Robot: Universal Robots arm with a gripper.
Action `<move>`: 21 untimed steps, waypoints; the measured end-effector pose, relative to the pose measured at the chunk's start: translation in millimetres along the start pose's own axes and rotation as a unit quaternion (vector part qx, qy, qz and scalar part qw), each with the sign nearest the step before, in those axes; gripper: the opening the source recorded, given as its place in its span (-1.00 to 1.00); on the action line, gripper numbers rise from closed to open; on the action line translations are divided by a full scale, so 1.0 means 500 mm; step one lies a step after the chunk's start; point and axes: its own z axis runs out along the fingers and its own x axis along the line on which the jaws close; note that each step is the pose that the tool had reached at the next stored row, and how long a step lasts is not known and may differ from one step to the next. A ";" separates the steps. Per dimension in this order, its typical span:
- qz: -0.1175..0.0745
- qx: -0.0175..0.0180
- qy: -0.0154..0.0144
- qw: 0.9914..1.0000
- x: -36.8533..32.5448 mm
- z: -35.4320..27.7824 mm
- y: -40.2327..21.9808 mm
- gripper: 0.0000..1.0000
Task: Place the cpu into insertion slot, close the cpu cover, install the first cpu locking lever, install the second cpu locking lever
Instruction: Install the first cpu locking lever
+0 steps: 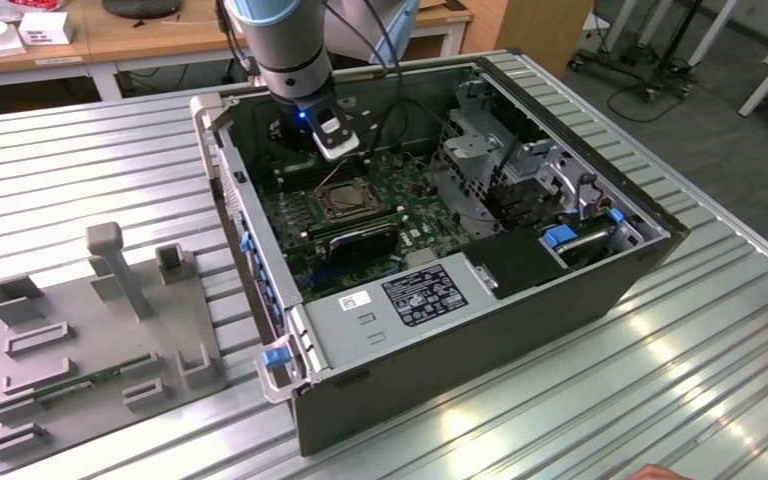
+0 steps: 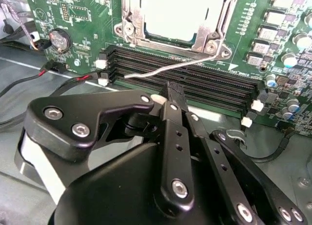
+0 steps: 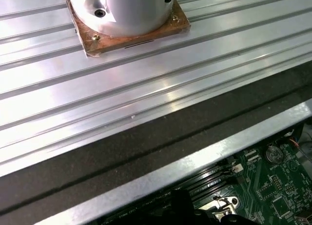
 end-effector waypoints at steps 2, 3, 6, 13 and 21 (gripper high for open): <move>0.000 0.000 0.000 1.000 0.000 0.000 0.000 -0.80; 0.000 0.000 0.000 1.000 0.000 -0.001 0.000 -0.80; 0.001 0.000 0.000 1.000 -0.001 -0.002 0.000 -0.80; 0.002 0.000 -0.001 1.000 -0.012 -0.005 -0.004 -0.80; 0.003 0.000 -0.001 1.000 -0.020 -0.005 -0.008 -0.80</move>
